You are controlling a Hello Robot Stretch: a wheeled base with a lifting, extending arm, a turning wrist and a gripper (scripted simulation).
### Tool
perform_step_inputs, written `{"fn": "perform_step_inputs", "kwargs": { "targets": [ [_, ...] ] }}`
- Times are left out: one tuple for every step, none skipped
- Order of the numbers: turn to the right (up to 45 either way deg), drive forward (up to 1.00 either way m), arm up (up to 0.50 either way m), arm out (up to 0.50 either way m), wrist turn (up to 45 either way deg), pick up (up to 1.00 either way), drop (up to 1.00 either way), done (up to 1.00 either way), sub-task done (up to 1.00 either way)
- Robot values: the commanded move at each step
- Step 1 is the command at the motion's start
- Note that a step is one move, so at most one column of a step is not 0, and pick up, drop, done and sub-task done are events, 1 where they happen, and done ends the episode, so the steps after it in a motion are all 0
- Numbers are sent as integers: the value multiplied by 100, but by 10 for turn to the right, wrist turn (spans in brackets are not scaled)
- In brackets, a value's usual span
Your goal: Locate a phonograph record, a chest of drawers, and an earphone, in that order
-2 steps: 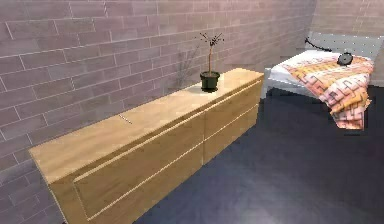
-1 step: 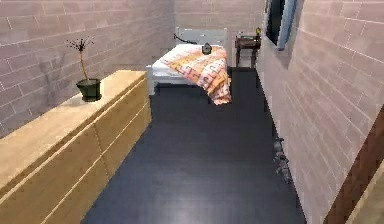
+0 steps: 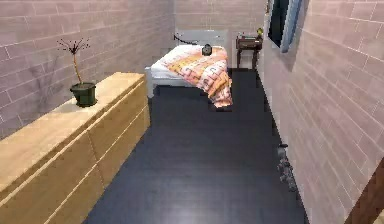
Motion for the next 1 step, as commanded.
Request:
{"fn": "perform_step_inputs", "kwargs": {
  "targets": [
    [450, 0, 0, 0, 0, 0, 0, 0, 0]
  ]
}}
